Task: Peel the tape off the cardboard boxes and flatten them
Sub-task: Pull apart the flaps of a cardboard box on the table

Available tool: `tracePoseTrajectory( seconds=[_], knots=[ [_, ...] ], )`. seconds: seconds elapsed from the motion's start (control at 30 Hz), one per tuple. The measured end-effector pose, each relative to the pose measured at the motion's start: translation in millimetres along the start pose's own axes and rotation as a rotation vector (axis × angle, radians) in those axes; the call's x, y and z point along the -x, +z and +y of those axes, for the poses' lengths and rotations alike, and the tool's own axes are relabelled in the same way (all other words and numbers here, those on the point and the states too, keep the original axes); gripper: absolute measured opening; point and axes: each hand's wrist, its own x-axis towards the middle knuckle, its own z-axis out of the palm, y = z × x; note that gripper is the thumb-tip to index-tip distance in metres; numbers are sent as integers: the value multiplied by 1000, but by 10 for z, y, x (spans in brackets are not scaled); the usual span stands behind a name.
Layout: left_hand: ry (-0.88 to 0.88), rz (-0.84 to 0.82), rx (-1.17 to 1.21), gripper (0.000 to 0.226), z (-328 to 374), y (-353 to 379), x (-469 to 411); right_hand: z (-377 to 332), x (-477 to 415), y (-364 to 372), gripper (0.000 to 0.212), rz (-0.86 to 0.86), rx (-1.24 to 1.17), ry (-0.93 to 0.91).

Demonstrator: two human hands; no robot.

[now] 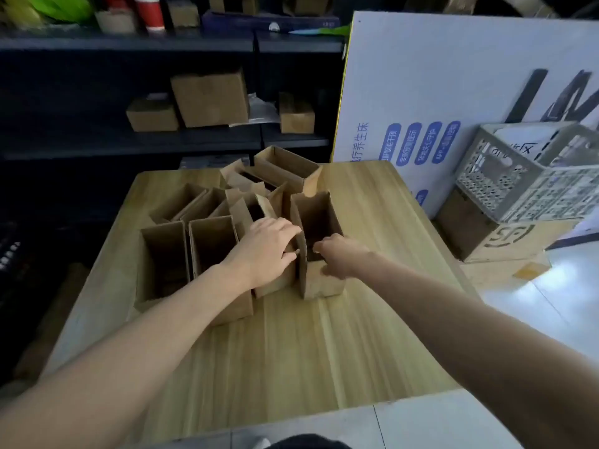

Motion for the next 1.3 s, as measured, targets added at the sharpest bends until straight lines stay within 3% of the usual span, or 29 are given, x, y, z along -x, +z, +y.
tracePoseTrajectory(
  seconds=[0.23, 0.37, 0.57, 0.67, 0.83, 0.97, 1.07, 1.13, 1.2, 1.3],
  knots=[
    [22, -43, -59, 51, -41, 63, 20, 38, -73, 206, 30, -117, -53, 101],
    [29, -42, -40, 51, 20, 7, -29, 165, -43, 129, 24, 7, -161, 173],
    [63, -40, 40, 55, 251, 6, -250, 631, 250, -225, 22, 295, -623, 451],
    [86, -93, 94, 69, 419, 74, -388, 859, 459, -258, 19, 325, -839, 624],
    [99, -286, 121, 113, 592, 255, -520, 1147, 780, -27, 17, 309, -1073, 850],
    [63, -435, 201, 121, 635, 453, -598, 1220, 970, 148, 14, 259, -1166, 949],
    [32, -500, 222, 115, 680, 613, -641, 1223, 1038, 267, 23, 221, -1099, 918],
    [18, -519, 232, 110, 692, 702, -649, 1205, 1073, 294, 45, 201, -831, 854],
    [8, -522, 253, 107, 686, 760, -652, 1182, 1109, 281, 72, 193, -548, 719],
    [19, -498, 231, 100, 703, 748, -690, 1143, 1078, 288, 90, 53, -413, 439]
  ],
)
